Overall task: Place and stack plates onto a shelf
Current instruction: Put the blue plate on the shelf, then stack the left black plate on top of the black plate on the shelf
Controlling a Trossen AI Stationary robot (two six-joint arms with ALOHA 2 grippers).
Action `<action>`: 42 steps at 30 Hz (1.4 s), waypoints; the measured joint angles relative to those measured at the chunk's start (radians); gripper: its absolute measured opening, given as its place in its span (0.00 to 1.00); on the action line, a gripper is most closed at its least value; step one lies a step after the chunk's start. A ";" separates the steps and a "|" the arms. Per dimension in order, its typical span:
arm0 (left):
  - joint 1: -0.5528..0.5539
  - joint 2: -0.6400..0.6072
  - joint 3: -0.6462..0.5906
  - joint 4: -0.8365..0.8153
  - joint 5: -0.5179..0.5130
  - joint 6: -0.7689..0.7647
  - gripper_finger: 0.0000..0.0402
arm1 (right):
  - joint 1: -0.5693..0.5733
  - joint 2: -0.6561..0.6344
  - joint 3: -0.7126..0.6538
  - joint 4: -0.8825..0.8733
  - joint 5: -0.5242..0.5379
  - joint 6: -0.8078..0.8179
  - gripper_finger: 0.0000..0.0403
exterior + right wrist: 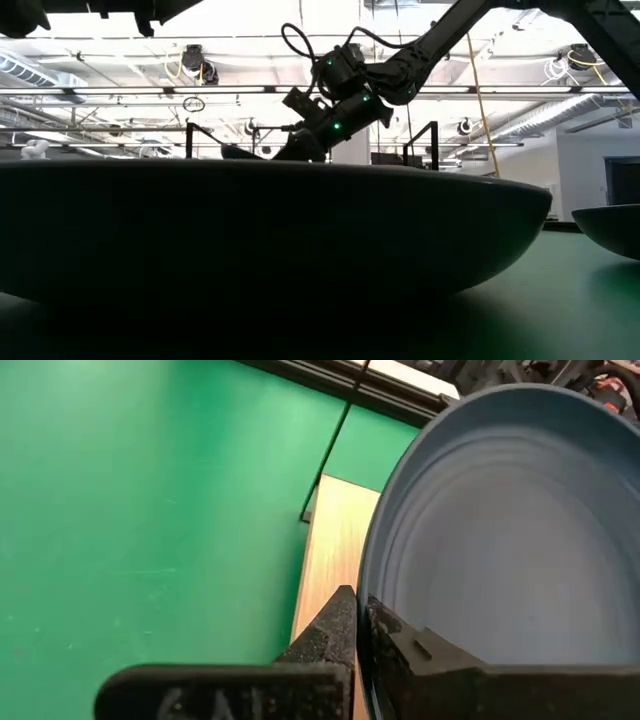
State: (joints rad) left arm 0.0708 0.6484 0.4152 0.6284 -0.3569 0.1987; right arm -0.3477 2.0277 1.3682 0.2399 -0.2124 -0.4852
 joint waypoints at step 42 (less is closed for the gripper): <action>-0.078 0.019 0.000 -0.142 -0.001 -0.048 0.43 | 0.197 -0.403 -0.057 -0.370 0.010 0.023 0.09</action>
State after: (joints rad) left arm -0.0074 0.6672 0.4152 0.4866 -0.3580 0.1509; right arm -0.1510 1.6244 1.3115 -0.1296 -0.2021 -0.4619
